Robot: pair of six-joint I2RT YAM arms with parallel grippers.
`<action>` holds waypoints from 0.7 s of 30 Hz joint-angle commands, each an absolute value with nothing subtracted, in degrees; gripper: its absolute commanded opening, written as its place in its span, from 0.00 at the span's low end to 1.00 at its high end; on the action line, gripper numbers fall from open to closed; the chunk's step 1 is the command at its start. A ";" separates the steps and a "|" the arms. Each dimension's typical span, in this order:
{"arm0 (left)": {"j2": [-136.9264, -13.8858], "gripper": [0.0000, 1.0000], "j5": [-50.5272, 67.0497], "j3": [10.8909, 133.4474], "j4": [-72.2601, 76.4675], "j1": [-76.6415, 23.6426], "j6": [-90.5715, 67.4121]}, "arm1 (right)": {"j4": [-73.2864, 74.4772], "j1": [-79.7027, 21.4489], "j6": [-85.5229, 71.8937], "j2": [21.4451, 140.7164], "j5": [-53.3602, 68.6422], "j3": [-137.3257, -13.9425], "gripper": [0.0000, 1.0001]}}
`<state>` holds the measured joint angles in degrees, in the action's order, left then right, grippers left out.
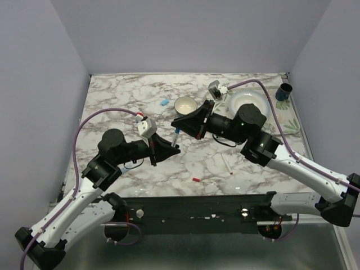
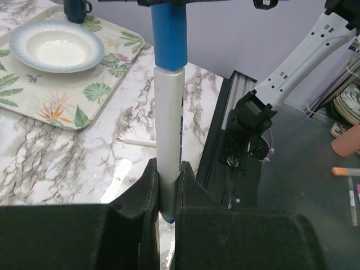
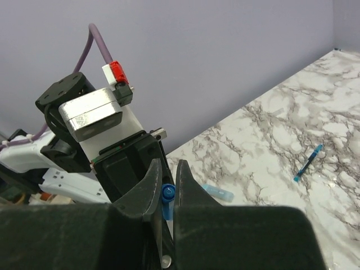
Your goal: Insert the pens into the pen caps
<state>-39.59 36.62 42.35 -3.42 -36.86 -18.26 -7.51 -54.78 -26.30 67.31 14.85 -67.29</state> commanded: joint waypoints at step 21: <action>-47.37 0.00 37.35 48.69 4.13 -35.07 -18.54 | -10.01 -55.28 -23.72 63.02 22.76 -50.11 0.01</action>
